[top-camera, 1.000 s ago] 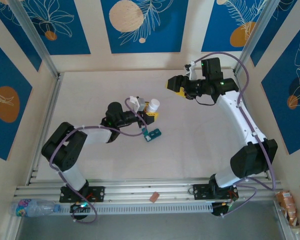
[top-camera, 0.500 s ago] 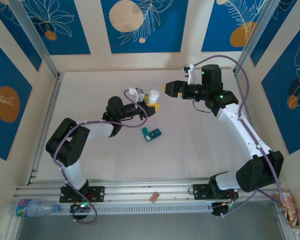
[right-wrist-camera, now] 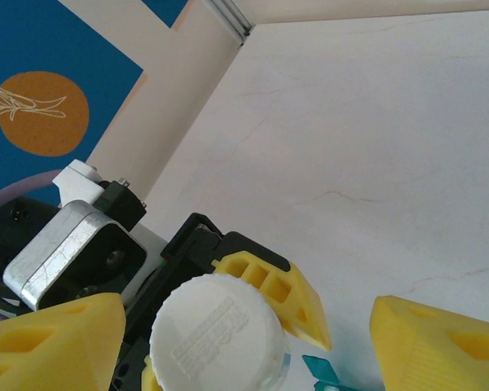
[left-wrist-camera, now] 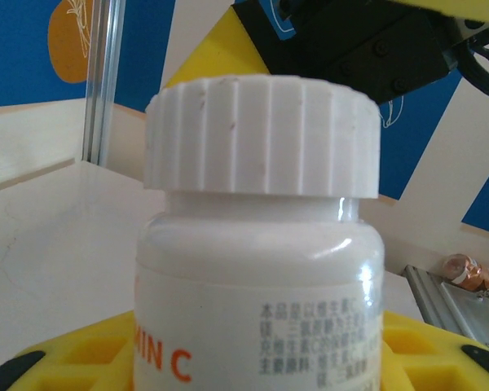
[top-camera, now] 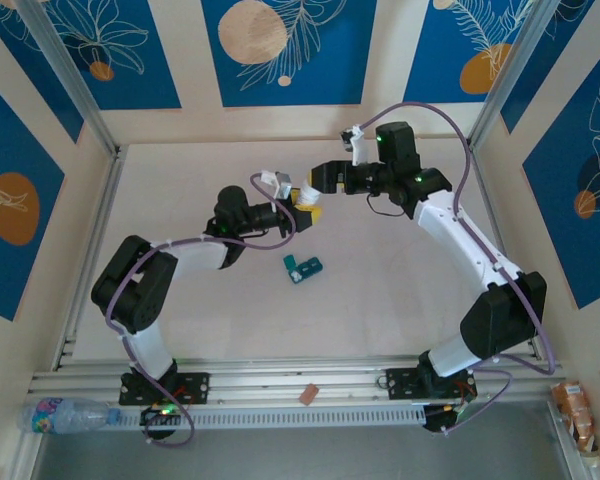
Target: Sort the pills into containers
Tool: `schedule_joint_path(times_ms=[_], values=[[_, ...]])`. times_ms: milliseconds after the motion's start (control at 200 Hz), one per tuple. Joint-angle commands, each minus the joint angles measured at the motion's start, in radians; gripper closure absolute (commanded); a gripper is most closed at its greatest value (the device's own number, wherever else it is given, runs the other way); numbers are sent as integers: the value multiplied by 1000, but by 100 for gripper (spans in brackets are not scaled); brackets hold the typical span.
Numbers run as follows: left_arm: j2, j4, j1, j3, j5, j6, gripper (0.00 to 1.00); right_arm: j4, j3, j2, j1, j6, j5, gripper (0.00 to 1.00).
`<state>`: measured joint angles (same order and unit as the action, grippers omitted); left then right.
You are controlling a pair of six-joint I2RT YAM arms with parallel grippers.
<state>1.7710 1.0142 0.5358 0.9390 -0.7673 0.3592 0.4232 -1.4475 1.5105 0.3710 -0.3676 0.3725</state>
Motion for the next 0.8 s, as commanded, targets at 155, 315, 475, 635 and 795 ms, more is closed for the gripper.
schedule_joint_path(times_ms=[155, 315, 475, 635, 795], values=[[11, 11, -15, 41, -43, 14, 100, 67, -64, 31, 28, 42, 2, 25], [6, 10, -18, 38, -47, 16, 100, 87, -80, 47, 38, 47, -7, 30], [1, 12, -20, 33, -50, 18, 100, 101, -88, 54, 48, 52, -8, 36], [-2, 16, -22, 30, -50, 19, 100, 108, -82, 54, 57, 51, -18, 50], [-8, 21, -23, 30, -45, 21, 100, 106, -63, 52, 73, 14, -49, 58]])
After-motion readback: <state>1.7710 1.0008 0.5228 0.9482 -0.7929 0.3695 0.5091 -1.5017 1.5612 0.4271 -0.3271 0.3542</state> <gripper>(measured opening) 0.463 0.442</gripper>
